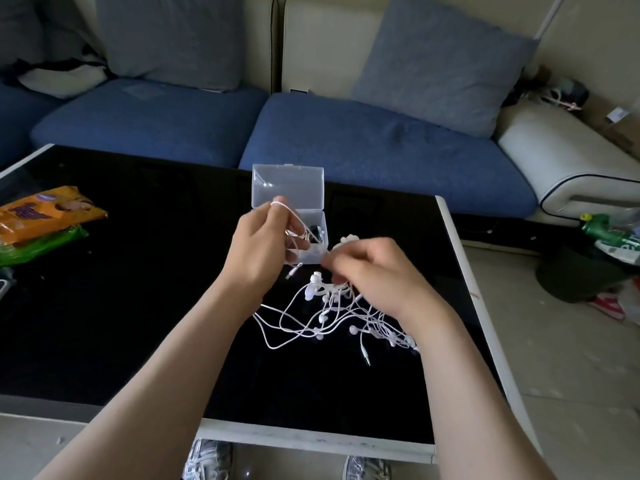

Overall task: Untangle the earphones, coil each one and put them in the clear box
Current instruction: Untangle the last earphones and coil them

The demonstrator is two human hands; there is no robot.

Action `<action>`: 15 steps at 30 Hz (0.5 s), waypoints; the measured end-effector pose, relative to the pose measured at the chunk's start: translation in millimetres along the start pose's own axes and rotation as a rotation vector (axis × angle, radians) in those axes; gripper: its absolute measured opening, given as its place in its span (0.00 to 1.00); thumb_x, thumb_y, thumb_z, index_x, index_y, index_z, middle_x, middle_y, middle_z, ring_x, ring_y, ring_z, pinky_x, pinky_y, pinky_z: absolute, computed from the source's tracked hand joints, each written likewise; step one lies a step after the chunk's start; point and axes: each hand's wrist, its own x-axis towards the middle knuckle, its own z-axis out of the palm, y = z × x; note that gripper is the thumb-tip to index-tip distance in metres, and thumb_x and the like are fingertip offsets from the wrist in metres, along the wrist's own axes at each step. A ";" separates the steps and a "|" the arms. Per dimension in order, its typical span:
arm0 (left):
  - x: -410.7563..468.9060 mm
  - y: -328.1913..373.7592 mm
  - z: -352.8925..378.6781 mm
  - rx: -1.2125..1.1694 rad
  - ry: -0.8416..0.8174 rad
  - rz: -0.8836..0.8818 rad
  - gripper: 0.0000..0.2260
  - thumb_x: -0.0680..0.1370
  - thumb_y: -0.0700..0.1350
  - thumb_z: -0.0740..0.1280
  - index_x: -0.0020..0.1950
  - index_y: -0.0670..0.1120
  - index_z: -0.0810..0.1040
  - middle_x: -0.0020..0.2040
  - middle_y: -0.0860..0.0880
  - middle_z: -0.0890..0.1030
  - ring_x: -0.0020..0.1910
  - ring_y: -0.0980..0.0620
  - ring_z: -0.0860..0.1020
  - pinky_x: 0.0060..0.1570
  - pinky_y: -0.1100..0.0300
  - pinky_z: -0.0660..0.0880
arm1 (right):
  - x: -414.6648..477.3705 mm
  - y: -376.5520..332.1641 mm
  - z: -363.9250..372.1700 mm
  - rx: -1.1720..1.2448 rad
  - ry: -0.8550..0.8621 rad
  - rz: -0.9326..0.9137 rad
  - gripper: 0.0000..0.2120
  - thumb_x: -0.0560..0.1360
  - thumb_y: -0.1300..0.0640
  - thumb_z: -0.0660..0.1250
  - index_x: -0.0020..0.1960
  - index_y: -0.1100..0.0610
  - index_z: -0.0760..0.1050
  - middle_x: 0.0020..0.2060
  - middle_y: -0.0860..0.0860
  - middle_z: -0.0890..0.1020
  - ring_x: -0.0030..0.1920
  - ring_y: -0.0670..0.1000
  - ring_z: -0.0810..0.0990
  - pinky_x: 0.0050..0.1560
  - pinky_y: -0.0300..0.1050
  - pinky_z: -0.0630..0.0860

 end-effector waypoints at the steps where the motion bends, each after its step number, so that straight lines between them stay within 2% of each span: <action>1: -0.7 3.3 0.6 -0.134 0.018 -0.085 0.17 0.84 0.42 0.58 0.39 0.38 0.78 0.39 0.43 0.83 0.42 0.41 0.83 0.41 0.51 0.77 | 0.9 5.2 2.3 -0.081 -0.028 0.014 0.07 0.79 0.49 0.72 0.47 0.49 0.87 0.42 0.53 0.87 0.40 0.44 0.82 0.44 0.38 0.77; 3: -1.1 8.8 0.4 -0.355 0.073 -0.203 0.16 0.84 0.39 0.58 0.38 0.40 0.77 0.41 0.42 0.83 0.41 0.40 0.85 0.44 0.50 0.80 | 4.7 20.3 5.4 -0.267 -0.041 0.044 0.08 0.80 0.48 0.70 0.44 0.46 0.86 0.42 0.52 0.87 0.42 0.48 0.83 0.48 0.45 0.80; 5: 2.7 8.8 -2.0 -0.508 0.141 -0.268 0.16 0.86 0.43 0.58 0.40 0.42 0.76 0.38 0.43 0.81 0.35 0.44 0.84 0.46 0.48 0.81 | 7.8 35.9 7.1 -0.433 -0.054 0.110 0.11 0.79 0.53 0.66 0.43 0.43 0.84 0.43 0.46 0.85 0.47 0.50 0.85 0.58 0.51 0.82; 6: 5.1 7.8 -3.9 -0.567 0.166 -0.284 0.16 0.87 0.46 0.57 0.42 0.43 0.75 0.36 0.45 0.79 0.30 0.48 0.80 0.45 0.49 0.81 | 8.5 42.1 7.4 -0.492 -0.063 0.150 0.13 0.78 0.56 0.64 0.43 0.43 0.84 0.45 0.45 0.85 0.49 0.51 0.85 0.61 0.53 0.81; 8: 9.9 5.9 -7.8 -0.600 0.213 -0.284 0.14 0.88 0.48 0.56 0.45 0.45 0.74 0.31 0.50 0.72 0.25 0.53 0.68 0.36 0.55 0.79 | 8.8 52.5 7.0 -0.576 -0.091 0.211 0.16 0.79 0.59 0.62 0.43 0.43 0.83 0.50 0.47 0.84 0.50 0.53 0.84 0.59 0.52 0.82; 11: 12.9 4.8 -12.3 -0.428 0.264 -0.236 0.11 0.84 0.42 0.55 0.48 0.46 0.76 0.33 0.51 0.67 0.26 0.54 0.61 0.27 0.61 0.65 | 8.8 57.1 4.3 -0.661 -0.100 0.239 0.17 0.78 0.63 0.62 0.44 0.43 0.82 0.50 0.47 0.82 0.53 0.55 0.83 0.64 0.58 0.80; 13: 11.1 3.9 -13.3 -0.198 0.276 -0.198 0.14 0.81 0.42 0.56 0.47 0.46 0.81 0.36 0.52 0.70 0.27 0.55 0.64 0.29 0.60 0.64 | 7.2 55.9 3.1 -0.705 -0.103 0.262 0.14 0.78 0.62 0.63 0.46 0.44 0.81 0.50 0.46 0.82 0.53 0.55 0.83 0.67 0.60 0.77; 15: 4.6 6.1 -12.3 0.044 0.275 -0.153 0.19 0.82 0.47 0.56 0.43 0.48 0.86 0.36 0.54 0.74 0.32 0.53 0.71 0.35 0.56 0.68 | 8.1 57.6 3.4 -0.766 -0.083 0.263 0.11 0.79 0.58 0.63 0.48 0.45 0.81 0.49 0.48 0.82 0.51 0.56 0.83 0.66 0.60 0.77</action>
